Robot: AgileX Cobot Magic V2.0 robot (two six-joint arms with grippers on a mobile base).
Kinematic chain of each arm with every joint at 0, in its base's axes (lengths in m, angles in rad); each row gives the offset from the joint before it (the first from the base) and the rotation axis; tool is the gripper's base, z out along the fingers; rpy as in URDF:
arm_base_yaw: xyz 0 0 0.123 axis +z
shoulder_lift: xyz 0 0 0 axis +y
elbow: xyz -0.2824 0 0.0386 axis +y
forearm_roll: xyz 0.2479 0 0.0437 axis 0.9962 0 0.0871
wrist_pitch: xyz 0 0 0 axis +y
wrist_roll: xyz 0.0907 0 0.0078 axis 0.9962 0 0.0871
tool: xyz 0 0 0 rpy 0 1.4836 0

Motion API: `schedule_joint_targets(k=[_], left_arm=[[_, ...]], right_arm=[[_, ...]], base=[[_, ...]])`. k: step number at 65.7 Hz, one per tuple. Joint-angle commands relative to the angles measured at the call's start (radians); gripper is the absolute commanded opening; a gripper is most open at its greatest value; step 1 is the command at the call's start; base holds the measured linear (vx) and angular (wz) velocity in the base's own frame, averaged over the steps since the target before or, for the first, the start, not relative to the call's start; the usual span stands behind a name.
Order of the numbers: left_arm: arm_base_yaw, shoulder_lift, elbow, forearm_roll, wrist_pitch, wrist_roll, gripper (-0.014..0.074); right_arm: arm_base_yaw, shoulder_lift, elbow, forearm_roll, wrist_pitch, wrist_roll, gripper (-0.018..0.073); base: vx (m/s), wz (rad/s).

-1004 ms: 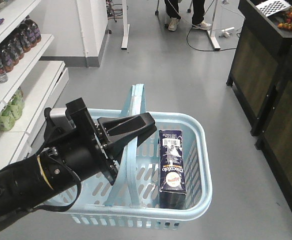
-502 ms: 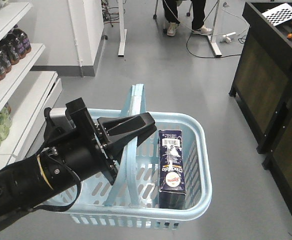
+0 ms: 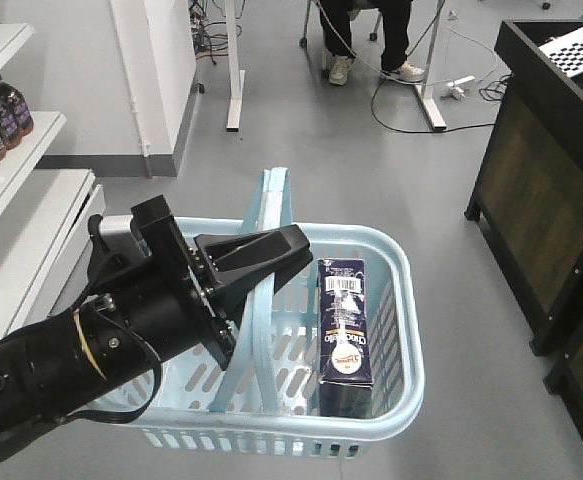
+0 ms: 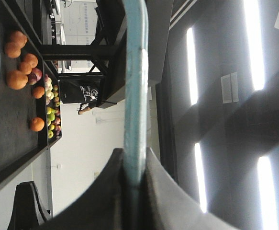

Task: Left arm holds basket, right arm returns cookies
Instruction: 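Drive the base past the wooden counters carrying the basket in the left gripper, then turn the base toward the snack shelves holding the basket in the left gripper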

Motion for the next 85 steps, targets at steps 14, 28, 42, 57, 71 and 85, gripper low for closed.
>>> schedule_joint_targets(k=[14, 28, 42, 57, 71, 85], left_arm=[[-0.007, -0.041, -0.028, -0.045, -0.115, 0.001, -0.0003], [-0.007, -0.041, -0.028, -0.045, -0.115, 0.001, -0.0003], [-0.007, -0.041, -0.028, -0.045, -0.115, 0.001, -0.0003], [-0.007, -0.041, -0.028, -0.045, -0.115, 0.001, -0.0003], [-0.007, -0.041, -0.028, -0.045, -0.115, 0.001, -0.0003], [-0.007, -0.041, -0.028, -0.045, -0.115, 0.001, -0.0003]], right_arm=[[-0.001, -0.011, 0.018, -0.005, -0.076, -0.005, -0.0003], [-0.001, -0.011, 0.018, -0.005, -0.076, -0.005, -0.0003], [-0.001, -0.011, 0.018, -0.005, -0.076, -0.005, -0.0003], [-0.001, -0.011, 0.018, -0.005, -0.076, -0.005, -0.0003], [-0.001, -0.011, 0.018, -0.005, -0.076, -0.005, -0.0003], [-0.001, -0.011, 0.018, -0.005, -0.076, -0.005, -0.0003]], base=[[0.41, 0.05], [0.41, 0.10], [0.40, 0.11], [0.38, 0.10], [0.36, 0.09], [0.34, 0.09]])
